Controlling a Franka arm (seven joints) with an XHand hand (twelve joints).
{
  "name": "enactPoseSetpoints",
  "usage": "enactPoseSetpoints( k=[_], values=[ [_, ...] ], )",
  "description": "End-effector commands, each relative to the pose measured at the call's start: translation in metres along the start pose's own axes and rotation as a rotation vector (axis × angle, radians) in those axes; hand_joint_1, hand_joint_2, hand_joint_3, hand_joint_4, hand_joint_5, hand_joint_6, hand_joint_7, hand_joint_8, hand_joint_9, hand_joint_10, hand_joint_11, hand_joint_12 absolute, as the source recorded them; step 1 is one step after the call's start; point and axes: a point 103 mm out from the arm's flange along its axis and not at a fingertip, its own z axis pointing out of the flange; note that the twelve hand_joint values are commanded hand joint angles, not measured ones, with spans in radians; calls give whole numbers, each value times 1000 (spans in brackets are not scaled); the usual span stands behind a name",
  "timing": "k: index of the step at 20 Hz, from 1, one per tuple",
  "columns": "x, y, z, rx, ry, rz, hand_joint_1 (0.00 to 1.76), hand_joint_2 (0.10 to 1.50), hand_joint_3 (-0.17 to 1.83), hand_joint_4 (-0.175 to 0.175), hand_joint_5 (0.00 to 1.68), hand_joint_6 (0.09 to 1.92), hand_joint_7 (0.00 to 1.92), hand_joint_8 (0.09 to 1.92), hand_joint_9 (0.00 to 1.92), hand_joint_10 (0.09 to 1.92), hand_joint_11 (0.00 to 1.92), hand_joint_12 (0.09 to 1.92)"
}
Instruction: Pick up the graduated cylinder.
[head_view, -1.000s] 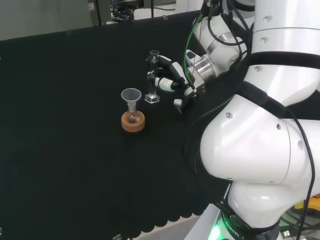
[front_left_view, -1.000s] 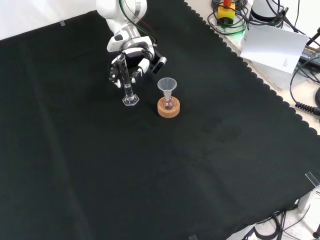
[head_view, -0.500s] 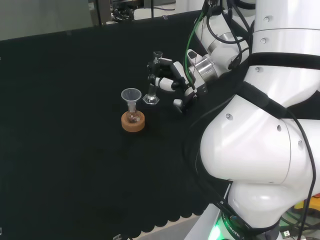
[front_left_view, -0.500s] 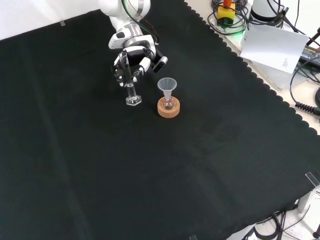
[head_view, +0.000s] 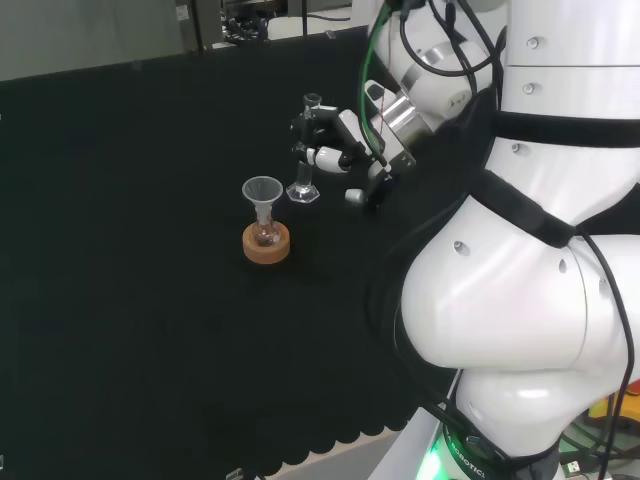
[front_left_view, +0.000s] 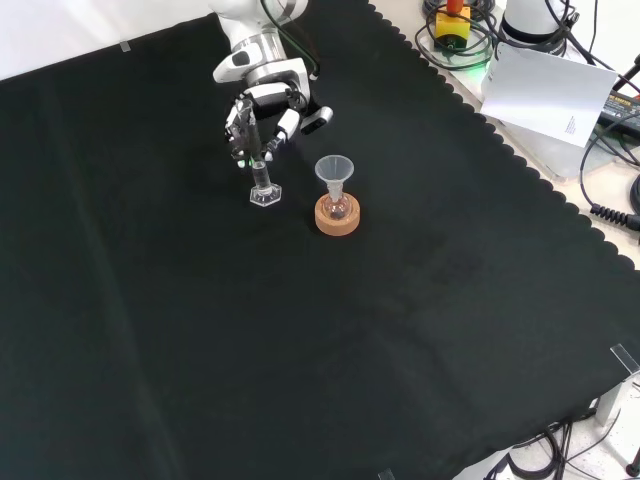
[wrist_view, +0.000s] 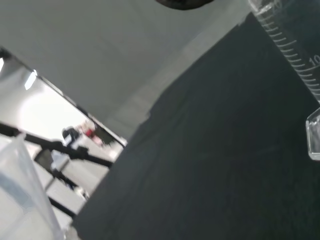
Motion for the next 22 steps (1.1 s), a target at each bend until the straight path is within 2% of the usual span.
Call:
enactPoseSetpoints(
  k=[1,11,22],
  values=[
    [7,4,-18,125,-203,-40,1262,1115,-2,-175,962,1013,1000,1004,1450,113,1188,824],
    [24,5,-51,167,-298,-34,1264,1112,-2,-175,969,1002,1009,992,1468,106,1196,819],
    [62,-12,-78,318,-396,-16,1266,1107,-2,-175,978,988,1018,978,1477,96,1200,812]
  ],
)
